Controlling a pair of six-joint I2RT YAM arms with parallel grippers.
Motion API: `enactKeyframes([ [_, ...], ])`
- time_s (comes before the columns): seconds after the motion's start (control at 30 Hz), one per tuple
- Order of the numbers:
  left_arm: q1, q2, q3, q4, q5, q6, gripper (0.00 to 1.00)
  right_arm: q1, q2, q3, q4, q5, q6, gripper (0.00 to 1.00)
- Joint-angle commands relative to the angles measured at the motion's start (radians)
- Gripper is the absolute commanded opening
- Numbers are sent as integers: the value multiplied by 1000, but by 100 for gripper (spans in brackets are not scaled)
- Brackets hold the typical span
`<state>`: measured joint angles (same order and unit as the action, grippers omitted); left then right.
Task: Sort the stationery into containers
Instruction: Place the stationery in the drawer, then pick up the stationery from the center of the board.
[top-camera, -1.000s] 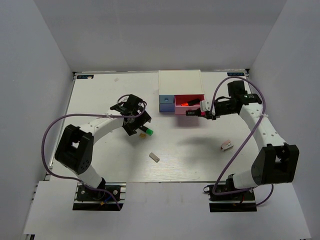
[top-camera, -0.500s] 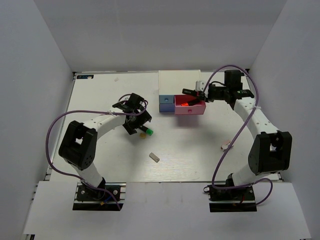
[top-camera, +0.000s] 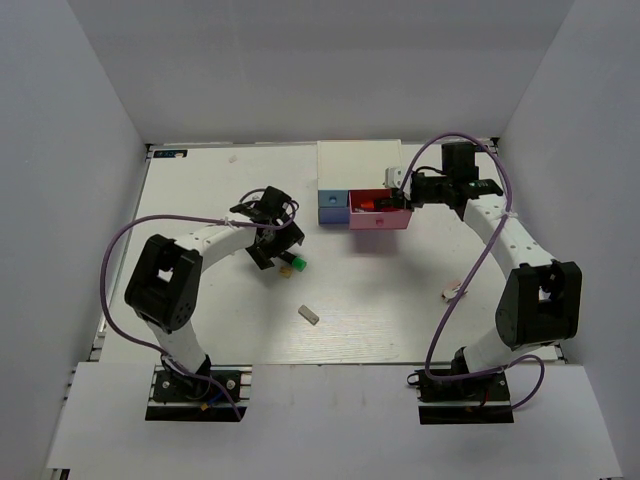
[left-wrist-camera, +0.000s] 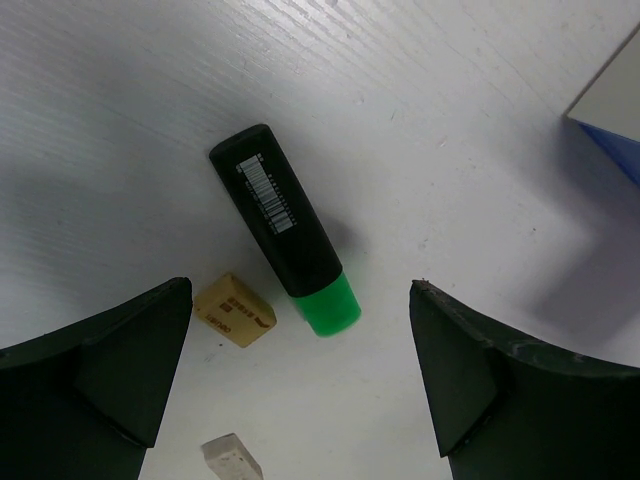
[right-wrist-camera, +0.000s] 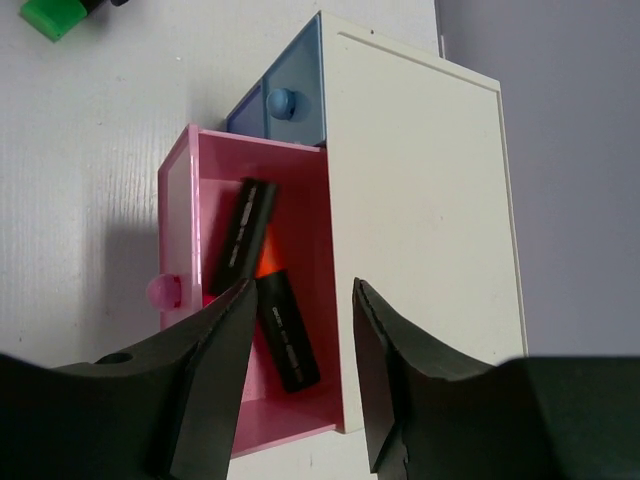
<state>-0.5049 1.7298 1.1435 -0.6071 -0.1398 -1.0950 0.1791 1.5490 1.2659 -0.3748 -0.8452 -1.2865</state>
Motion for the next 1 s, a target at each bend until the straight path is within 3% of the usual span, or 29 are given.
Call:
enactKeyframes([
  [0.0,5,4,44,-17,-17,-16,99,3,-17,1,-3,-8,13,50],
  [0.2,5,23,53,-26,-26,-16,98,-1,-55,-31,109,-25,99,48],
  [0.33,5,46,71,-49,-35,-25,93,-3,-122,-120,267,-31,324,47],
  [0.47,5,106,131,-88,-44,-25,92,-4,-184,-183,327,-43,414,47],
  [0.73,5,194,209,-137,-76,-25,76,-7,-257,-270,324,-41,446,47],
  [0.8,5,194,209,-137,-76,-16,66,-7,-273,-287,324,-41,449,47],
  [0.97,5,214,197,-137,-66,-6,53,-13,-296,-332,364,-38,492,48],
])
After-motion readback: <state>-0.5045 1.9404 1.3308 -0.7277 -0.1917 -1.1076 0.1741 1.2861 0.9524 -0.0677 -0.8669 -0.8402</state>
